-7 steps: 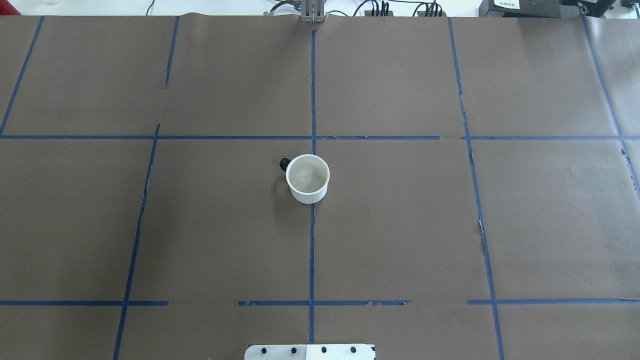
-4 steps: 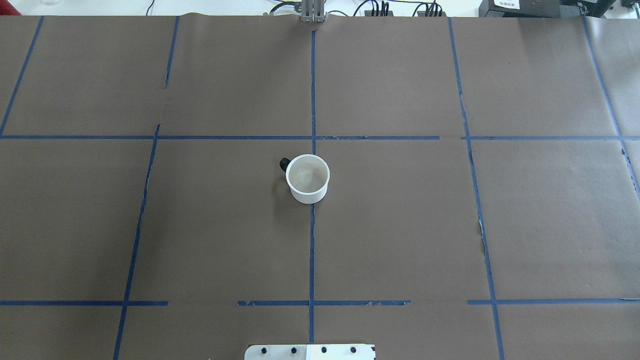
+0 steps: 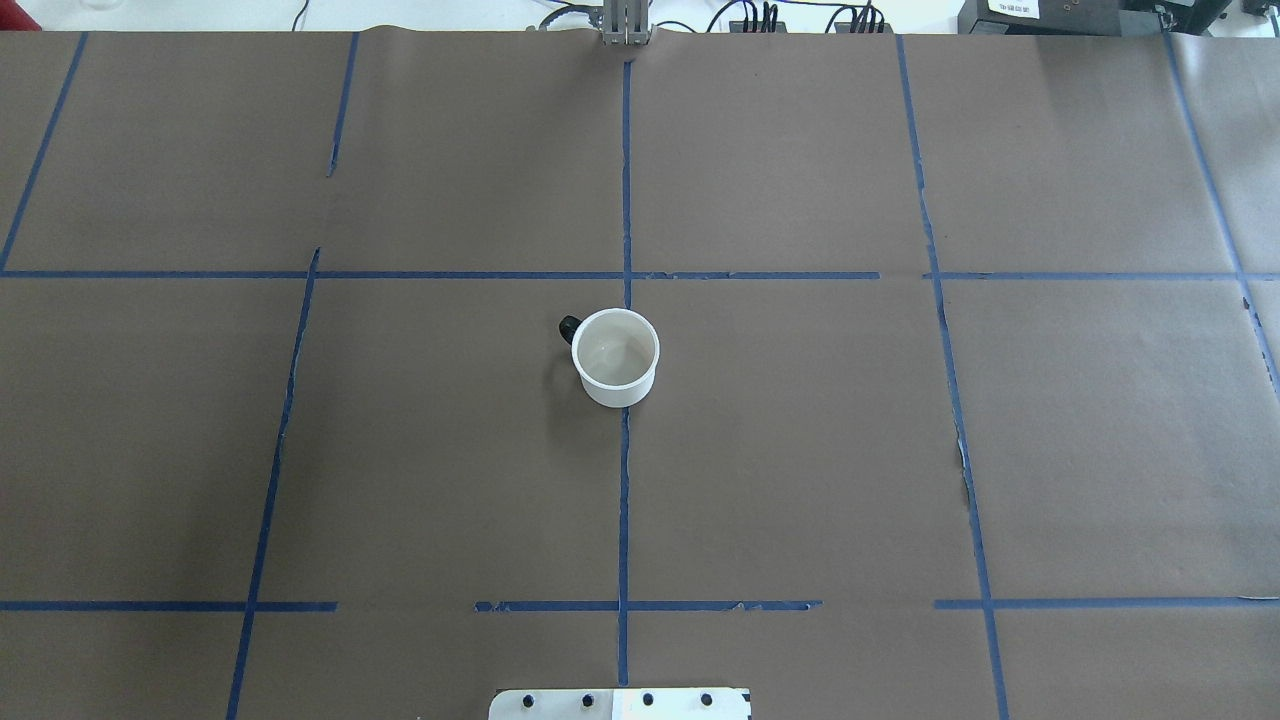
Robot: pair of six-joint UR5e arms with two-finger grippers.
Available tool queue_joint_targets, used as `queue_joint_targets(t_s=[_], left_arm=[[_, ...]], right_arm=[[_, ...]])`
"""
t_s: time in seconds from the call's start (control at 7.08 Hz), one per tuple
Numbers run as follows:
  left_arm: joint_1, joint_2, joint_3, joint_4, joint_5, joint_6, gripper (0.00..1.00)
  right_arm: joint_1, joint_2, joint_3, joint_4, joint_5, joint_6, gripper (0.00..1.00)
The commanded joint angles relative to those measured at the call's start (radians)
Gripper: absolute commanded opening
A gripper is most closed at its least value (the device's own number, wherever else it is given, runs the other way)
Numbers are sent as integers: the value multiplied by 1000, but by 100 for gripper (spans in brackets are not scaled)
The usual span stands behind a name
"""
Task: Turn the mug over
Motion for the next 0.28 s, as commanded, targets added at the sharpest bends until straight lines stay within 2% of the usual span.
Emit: queue_joint_targets(t_s=[0.0,0.14], left_arm=[[1,-6,13,0,3,0,100],[1,-13,21,0,3,-2,100]], right_arm=[[0,0,0,0,0,0,100],[0,0,0,0,0,0,100]])
